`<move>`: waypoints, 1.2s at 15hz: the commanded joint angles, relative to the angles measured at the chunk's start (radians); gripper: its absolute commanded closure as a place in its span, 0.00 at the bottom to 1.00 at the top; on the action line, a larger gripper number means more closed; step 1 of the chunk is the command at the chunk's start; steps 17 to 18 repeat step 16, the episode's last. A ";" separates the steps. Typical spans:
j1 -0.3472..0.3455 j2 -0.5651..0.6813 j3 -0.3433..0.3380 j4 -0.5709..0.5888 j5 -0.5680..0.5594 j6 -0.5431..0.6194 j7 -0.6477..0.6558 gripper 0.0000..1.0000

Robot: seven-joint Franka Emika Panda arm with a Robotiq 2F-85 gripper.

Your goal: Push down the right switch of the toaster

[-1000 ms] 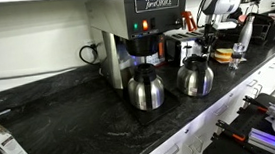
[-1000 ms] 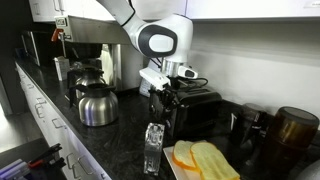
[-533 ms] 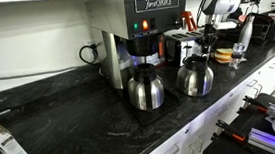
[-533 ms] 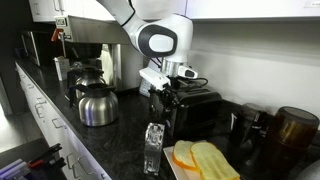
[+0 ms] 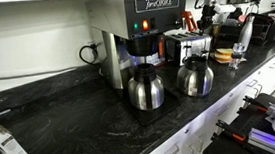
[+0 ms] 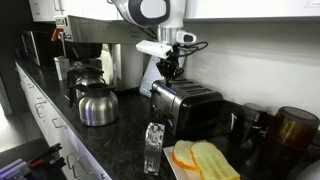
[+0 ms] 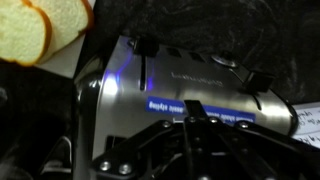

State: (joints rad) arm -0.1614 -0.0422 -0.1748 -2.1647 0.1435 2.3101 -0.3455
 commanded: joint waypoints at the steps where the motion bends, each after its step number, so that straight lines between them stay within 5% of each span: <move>1: 0.013 -0.055 -0.004 0.008 0.037 0.020 -0.088 1.00; 4: 0.021 -0.070 -0.013 -0.009 0.066 -0.001 -0.135 0.99; 5: 0.022 -0.072 -0.015 -0.010 0.078 -0.007 -0.147 0.74; 6: 0.017 -0.058 -0.007 -0.006 0.040 -0.006 -0.096 0.73; 7: 0.017 -0.058 -0.007 -0.006 0.041 -0.006 -0.099 0.94; 10: 0.018 -0.057 -0.007 -0.006 0.041 -0.006 -0.098 0.74; 18: 0.018 -0.057 -0.007 -0.006 0.041 -0.006 -0.098 0.73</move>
